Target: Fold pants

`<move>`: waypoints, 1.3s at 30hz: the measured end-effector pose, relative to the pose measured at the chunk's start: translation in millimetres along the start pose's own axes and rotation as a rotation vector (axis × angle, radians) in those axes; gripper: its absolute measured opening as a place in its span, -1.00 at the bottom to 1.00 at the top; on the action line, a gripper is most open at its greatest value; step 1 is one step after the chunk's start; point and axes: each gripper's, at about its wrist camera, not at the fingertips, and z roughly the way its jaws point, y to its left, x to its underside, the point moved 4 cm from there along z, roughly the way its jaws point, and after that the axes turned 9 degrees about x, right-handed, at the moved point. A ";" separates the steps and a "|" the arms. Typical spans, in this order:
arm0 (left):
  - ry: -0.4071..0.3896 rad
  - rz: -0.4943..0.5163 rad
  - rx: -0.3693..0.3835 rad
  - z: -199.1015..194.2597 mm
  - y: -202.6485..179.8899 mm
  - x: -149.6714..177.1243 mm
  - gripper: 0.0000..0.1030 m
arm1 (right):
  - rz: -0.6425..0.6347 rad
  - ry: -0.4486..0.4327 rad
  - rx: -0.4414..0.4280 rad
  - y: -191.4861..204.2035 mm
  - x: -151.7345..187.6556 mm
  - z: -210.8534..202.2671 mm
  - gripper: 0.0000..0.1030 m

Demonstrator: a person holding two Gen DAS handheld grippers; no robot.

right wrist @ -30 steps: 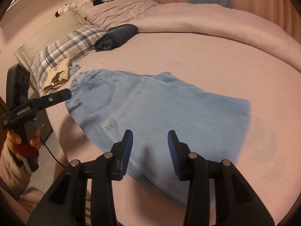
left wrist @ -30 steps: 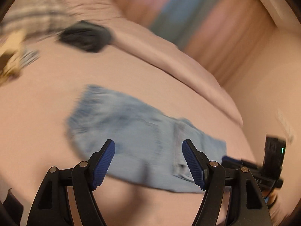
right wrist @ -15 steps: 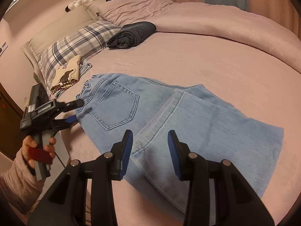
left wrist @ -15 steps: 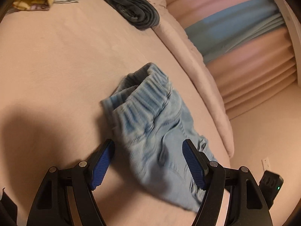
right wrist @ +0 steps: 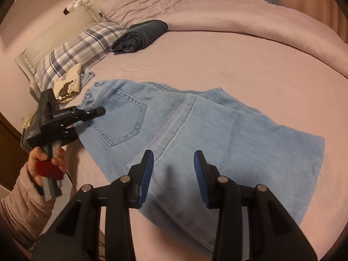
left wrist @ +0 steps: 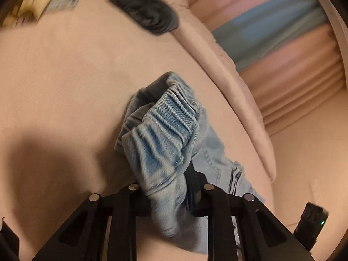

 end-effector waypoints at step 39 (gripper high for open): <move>0.428 1.123 -0.068 107.2 -238.1 184.5 -0.34 | 0.933 -0.084 -0.473 -164.0 108.6 -49.8 -0.06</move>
